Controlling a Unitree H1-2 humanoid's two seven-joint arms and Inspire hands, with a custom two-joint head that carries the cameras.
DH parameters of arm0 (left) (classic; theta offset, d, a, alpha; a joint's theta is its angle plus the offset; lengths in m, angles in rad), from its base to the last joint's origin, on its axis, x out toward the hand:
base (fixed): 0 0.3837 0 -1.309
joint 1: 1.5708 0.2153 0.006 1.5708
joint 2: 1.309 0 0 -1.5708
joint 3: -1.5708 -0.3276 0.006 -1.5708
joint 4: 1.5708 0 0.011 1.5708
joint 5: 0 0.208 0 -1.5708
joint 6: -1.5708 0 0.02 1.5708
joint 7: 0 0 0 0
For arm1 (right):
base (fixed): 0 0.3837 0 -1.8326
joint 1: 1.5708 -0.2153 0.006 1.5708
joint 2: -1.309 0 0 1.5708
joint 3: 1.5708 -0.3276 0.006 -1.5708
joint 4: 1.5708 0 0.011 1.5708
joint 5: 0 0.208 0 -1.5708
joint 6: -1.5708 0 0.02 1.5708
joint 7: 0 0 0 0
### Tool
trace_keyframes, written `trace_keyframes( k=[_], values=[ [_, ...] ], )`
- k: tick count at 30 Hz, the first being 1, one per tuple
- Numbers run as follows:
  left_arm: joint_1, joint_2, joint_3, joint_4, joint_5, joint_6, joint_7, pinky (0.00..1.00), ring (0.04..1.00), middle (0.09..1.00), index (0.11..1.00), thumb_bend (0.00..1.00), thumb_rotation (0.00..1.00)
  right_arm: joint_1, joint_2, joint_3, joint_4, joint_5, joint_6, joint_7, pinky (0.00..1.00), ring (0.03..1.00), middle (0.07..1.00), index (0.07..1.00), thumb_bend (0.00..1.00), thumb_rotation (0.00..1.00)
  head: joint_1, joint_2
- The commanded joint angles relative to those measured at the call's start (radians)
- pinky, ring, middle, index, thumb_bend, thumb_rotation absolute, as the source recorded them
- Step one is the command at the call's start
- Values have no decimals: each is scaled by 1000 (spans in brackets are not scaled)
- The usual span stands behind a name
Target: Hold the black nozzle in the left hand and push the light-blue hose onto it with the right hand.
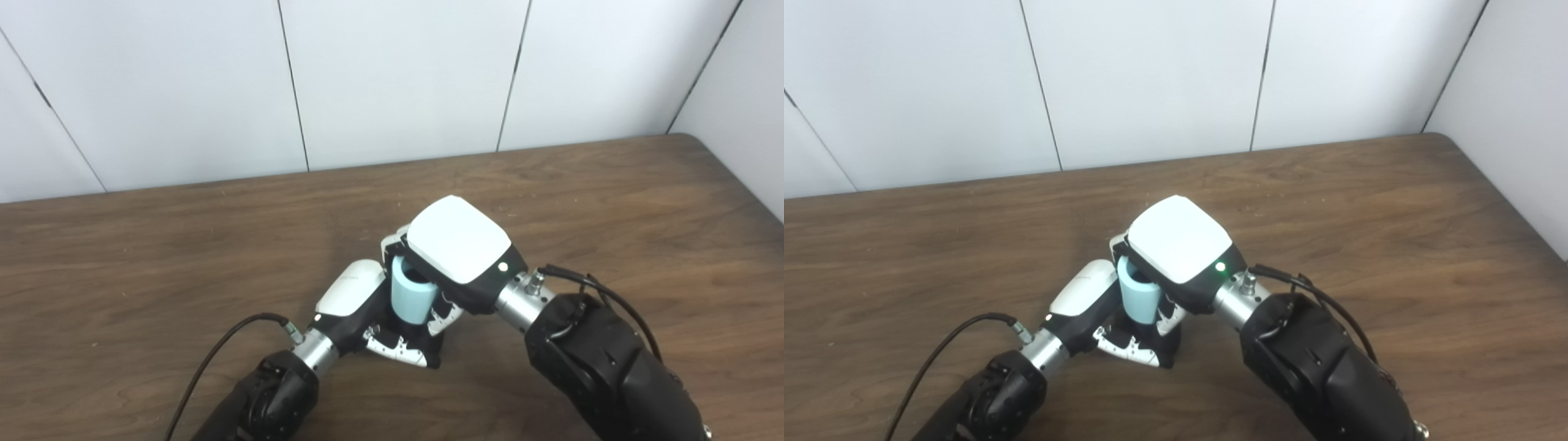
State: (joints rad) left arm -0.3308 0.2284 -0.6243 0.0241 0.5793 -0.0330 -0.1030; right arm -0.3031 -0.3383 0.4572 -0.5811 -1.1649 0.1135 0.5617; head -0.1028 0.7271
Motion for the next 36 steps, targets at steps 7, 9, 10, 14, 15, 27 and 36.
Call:
trace_keyframes(
  k=[7, 9, 10, 14, 15, 27, 36],
  values=[
    [53, 43, -58, 52, 98, 62, -120, 309, 292, 343, 472, 511, 88, 50, -15, 47, 105, 56, 53, 312, 31, 111, 470, 491, 528, 0, 0, 0],
    [52, 43, -58, 54, 98, 61, -120, 314, 292, 343, 472, 511, 88, 43, -11, 48, 106, 64, 68, 329, 34, 114, 470, 491, 528, 0, 0, 0],
    [52, 43, -58, 54, 98, 61, -120, 314, 292, 343, 472, 511, 88, 38, -8, 49, 108, 72, 78, 339, 34, 114, 470, 491, 528, 0, -1, 1],
    [53, 43, -59, 53, 97, 62, -120, 315, 291, 342, 472, 511, 88, 19, -1, 49, 135, 134, 123, 366, 31, 116, 470, 488, 528, 0, 1, 2],
    [53, 43, -58, 53, 97, 62, -120, 314, 291, 342, 472, 511, 88, 16, -1, 50, 143, 147, 131, 368, 32, 119, 470, 482, 529, 0, 2, 2],
    [51, 41, -61, 54, 99, 67, -119, 312, 291, 342, 472, 511, 88, 29, -9, 92, 127, 126, 107, 329, 47, 143, 406, 478, 526, 0, 2, 1],
    [50, 40, -64, 48, 106, 74, -123, 335, 312, 362, 473, 511, 88, 53, 4, 147, 40, 11, 63, 353, 61, 153, 470, 492, 527, 0, 4, 3]
  ],
)
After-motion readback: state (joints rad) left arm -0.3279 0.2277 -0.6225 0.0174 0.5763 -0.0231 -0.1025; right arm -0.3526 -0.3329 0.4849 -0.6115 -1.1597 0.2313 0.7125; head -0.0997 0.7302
